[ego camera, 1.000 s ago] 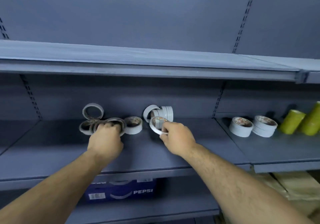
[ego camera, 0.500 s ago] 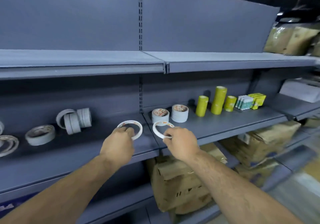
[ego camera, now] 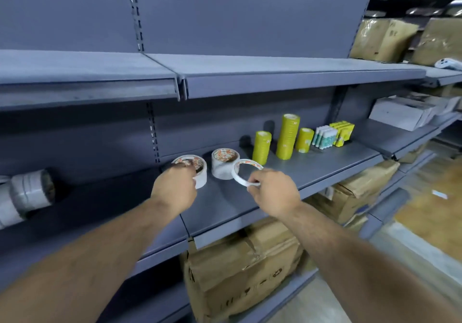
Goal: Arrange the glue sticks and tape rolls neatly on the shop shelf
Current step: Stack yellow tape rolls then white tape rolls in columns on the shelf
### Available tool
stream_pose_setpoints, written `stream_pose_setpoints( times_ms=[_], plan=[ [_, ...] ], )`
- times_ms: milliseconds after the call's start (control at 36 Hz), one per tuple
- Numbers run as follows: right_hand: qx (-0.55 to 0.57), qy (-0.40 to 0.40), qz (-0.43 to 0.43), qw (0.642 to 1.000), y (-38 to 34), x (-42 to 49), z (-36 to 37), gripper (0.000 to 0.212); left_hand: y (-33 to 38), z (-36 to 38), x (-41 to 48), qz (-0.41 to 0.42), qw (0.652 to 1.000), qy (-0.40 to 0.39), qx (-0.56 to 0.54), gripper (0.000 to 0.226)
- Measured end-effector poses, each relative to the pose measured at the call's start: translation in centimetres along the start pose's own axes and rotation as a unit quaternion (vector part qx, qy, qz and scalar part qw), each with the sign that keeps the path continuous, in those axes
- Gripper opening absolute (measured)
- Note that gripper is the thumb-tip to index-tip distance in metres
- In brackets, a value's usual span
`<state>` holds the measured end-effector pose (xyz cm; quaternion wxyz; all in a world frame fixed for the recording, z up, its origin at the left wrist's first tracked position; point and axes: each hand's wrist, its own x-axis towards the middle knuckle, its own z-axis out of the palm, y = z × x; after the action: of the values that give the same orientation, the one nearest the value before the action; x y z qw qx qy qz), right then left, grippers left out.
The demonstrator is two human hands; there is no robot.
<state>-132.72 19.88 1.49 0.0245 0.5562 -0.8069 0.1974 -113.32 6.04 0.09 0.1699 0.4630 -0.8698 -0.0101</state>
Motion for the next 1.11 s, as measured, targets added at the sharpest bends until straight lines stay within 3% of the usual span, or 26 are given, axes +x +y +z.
stream_pose_setpoints(
  times_ms=[167, 250, 417, 500, 639, 917, 1111],
  plan=[
    [-0.023, 0.005, 0.004, 1.0, 0.3, 5.3, 0.6, 0.014, -0.7, 1.5, 4.3, 0.009, 1.0, -0.021, 0.012, 0.014],
    [-0.021, -0.004, -0.005, 1.0, 0.4, 7.4, 1.2, 0.013, -0.4, 1.9, 5.4, -0.018, 0.999, -0.041, 0.009, 0.023],
    [-0.032, -0.012, -0.041, 0.999, 0.4, 11.0, 1.9, 0.019, 0.9, 2.1, 6.6, -0.06, 0.994, -0.095, 0.011, 0.008],
    [-0.041, -0.018, -0.069, 0.997, 0.2, 12.2, 2.1, 0.024, 1.8, 1.8, 7.0, -0.102, 0.987, -0.121, -0.01, 0.012],
    [-0.025, -0.021, -0.102, 0.994, 0.5, 13.8, 2.3, 0.02, 1.8, 2.0, 7.5, -0.137, 0.982, -0.129, -0.035, 0.053],
    [0.014, -0.046, -0.105, 0.993, 1.3, 15.2, 2.6, 0.016, 2.5, 2.4, 7.9, -0.158, 0.977, -0.137, -0.051, 0.027],
    [0.009, -0.052, -0.105, 0.993, 1.8, 15.5, 2.9, 0.017, 3.2, 2.5, 8.1, -0.159, 0.978, -0.135, -0.02, 0.022]
  ],
)
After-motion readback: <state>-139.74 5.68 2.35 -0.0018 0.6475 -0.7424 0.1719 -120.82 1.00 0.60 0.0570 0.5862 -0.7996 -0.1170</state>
